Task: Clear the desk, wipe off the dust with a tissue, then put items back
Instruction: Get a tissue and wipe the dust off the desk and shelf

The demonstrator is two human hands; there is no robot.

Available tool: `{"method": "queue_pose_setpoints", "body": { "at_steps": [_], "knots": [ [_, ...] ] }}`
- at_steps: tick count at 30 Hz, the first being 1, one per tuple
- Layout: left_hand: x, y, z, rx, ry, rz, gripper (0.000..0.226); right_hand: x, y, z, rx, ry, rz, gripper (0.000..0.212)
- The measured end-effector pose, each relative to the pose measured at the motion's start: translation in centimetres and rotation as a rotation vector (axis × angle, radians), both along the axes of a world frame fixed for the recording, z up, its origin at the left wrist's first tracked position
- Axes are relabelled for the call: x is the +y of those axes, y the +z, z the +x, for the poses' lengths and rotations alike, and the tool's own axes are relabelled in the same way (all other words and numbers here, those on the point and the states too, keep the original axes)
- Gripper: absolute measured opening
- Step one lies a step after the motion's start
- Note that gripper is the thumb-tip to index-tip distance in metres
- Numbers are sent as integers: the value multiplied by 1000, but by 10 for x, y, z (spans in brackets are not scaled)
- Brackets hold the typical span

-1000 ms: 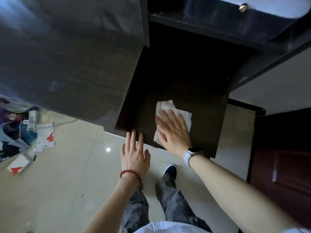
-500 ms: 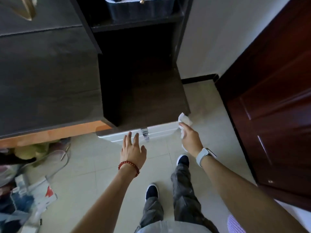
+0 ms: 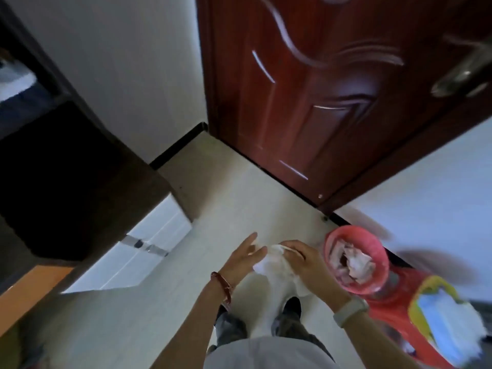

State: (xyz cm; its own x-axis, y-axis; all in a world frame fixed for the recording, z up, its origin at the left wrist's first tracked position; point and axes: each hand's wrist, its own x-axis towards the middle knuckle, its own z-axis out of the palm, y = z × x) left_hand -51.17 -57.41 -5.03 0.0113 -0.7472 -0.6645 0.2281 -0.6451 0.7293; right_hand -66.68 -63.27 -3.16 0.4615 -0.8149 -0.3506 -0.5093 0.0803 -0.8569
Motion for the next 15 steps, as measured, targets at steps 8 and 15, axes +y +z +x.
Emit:
{"method": "queue_pose_setpoints", "body": {
  "at_steps": [8,15],
  "knots": [
    [-56,12,-180,-428,0,-122,8,17,-25,-164,-94,-701,167,12],
    [-87,-25,-332,-629,-864,-389,53,-24,-67,-296,-476,-1101,499,18]
  ]
}}
